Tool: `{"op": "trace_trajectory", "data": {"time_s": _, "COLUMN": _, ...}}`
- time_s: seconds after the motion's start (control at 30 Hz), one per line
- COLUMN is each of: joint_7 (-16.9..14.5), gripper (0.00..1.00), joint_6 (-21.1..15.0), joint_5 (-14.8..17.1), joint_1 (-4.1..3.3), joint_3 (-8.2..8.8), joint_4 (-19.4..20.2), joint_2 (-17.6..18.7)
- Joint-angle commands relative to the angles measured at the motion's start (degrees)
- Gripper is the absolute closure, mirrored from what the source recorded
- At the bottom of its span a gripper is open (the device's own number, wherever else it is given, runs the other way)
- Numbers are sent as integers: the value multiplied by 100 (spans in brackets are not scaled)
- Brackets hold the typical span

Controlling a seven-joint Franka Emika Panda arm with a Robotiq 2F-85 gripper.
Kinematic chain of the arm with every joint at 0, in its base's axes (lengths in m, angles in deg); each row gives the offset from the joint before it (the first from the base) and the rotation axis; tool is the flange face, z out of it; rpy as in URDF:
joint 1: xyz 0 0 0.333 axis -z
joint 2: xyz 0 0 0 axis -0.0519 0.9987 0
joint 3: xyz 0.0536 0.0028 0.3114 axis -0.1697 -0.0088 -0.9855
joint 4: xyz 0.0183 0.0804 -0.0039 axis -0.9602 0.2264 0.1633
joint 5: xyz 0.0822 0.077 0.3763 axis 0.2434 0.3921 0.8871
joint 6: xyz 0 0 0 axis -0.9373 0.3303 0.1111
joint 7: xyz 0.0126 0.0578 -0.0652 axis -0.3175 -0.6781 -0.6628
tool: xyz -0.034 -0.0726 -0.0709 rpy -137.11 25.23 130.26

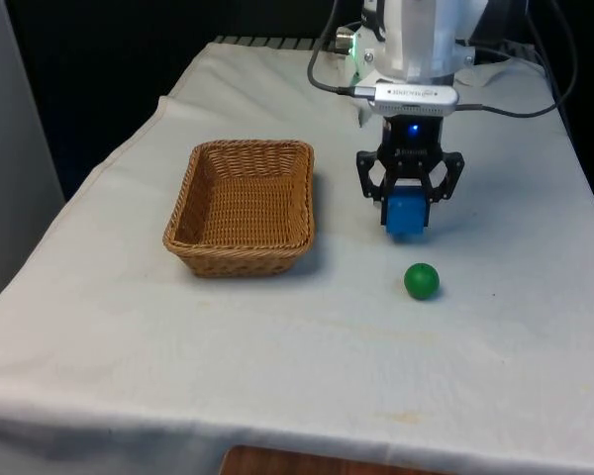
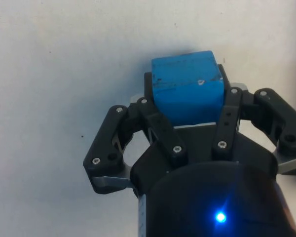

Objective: Place all non-red objects into the basket.

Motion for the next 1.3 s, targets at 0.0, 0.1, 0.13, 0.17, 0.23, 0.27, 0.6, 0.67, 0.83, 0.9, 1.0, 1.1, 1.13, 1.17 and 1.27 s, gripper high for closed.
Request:
{"op": "trace_trajectory", "data": {"time_s": 0.0, "joint_7": 86, "gripper": 99, "joint_6": 11, "joint_5": -80, "joint_1": -63, "joint_3": 80, "joint_4": 17, "joint_2": -52}}
{"op": "trace_trajectory", "data": {"time_s": 0.1, "joint_7": 109, "gripper": 99, "joint_6": 11, "joint_5": -97, "joint_1": -63, "joint_3": 92, "joint_4": 11, "joint_2": -80}}
{"op": "trace_trajectory", "data": {"time_s": 0.13, "joint_7": 23, "gripper": 99, "joint_6": 6, "joint_5": -17, "joint_1": 0, "joint_3": 11, "joint_4": 0, "joint_2": -57}}
{"op": "trace_trajectory", "data": {"time_s": 0.17, "joint_7": 109, "gripper": 99, "joint_6": 6, "joint_5": -92, "joint_1": -57, "joint_3": 86, "joint_4": 6, "joint_2": -80}}
{"op": "trace_trajectory", "data": {"time_s": 0.23, "joint_7": 103, "gripper": 99, "joint_6": 23, "joint_5": -92, "joint_1": -46, "joint_3": 97, "joint_4": -17, "joint_2": -80}}
{"op": "trace_trajectory", "data": {"time_s": 0.27, "joint_7": 103, "gripper": 99, "joint_6": 29, "joint_5": -92, "joint_1": -46, "joint_3": 109, "joint_4": -29, "joint_2": -80}}
{"op": "trace_trajectory", "data": {"time_s": 0.6, "joint_7": 143, "gripper": 99, "joint_6": 97, "joint_5": -92, "joint_1": -52, "joint_3": 183, "joint_4": -149, "joint_2": -103}}
{"op": "trace_trajectory", "data": {"time_s": 0.67, "joint_7": 160, "gripper": 99, "joint_6": 109, "joint_5": -109, "joint_1": -69, "joint_3": 206, "joint_4": -143, "joint_2": -149}}
{"op": "trace_trajectory", "data": {"time_s": 0.83, "joint_7": 160, "gripper": 99, "joint_6": 143, "joint_5": -143, "joint_1": -74, "joint_3": 218, "joint_4": -103, "joint_2": -281}}
{"op": "trace_trajectory", "data": {"time_s": 0.9, "joint_7": 149, "gripper": 99, "joint_6": 195, "joint_5": -143, "joint_1": -63, "joint_3": 212, "joint_4": -97, "joint_2": -350}}
{"op": "trace_trajectory", "data": {"time_s": 1.0, "joint_7": 126, "gripper": 99, "joint_6": 321, "joint_5": -138, "joint_1": -46, "joint_3": 201, "joint_4": -103, "joint_2": -464}}
{"op": "trace_trajectory", "data": {"time_s": 1.1, "joint_7": 120, "gripper": 99, "joint_6": 390, "joint_5": -143, "joint_1": -46, "joint_3": 201, "joint_4": -109, "joint_2": -516}}
{"op": "trace_trajectory", "data": {"time_s": 1.13, "joint_7": 120, "gripper": 99, "joint_6": 430, "joint_5": -143, "joint_1": -40, "joint_3": 201, "joint_4": -115, "joint_2": -550}}
{"op": "trace_trajectory", "data": {"time_s": 1.17, "joint_7": 115, "gripper": 99, "joint_6": 464, "joint_5": -149, "joint_1": -40, "joint_3": 206, "joint_4": -120, "joint_2": -573}}
{"op": "trace_trajectory", "data": {"time_s": 1.27, "joint_7": 92, "gripper": 99, "joint_6": 607, "joint_5": -166, "joint_1": -23, "joint_3": 218, "joint_4": -138, "joint_2": -688}}
